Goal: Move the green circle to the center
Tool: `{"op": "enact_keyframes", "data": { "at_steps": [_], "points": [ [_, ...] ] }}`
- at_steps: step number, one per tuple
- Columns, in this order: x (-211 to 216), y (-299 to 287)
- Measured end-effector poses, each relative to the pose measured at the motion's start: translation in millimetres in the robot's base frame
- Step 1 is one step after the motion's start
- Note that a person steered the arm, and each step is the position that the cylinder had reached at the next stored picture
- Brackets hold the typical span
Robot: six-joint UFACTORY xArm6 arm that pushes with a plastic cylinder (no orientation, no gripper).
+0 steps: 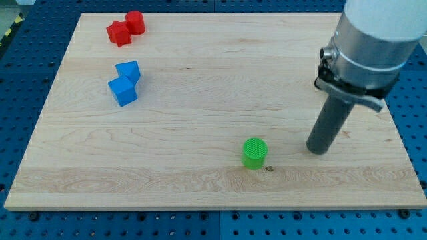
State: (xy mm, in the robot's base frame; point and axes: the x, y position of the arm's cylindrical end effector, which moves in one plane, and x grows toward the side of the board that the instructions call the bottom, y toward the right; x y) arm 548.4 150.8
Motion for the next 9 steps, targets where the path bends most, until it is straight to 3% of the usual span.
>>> {"op": "enact_keyframes", "data": {
  "at_steps": [2,3,4,9],
  "points": [
    [58.2,-61.7],
    [56.8,-101.1],
    [9.3,-101.5],
    [-51.6,-98.1]
  ]
}}
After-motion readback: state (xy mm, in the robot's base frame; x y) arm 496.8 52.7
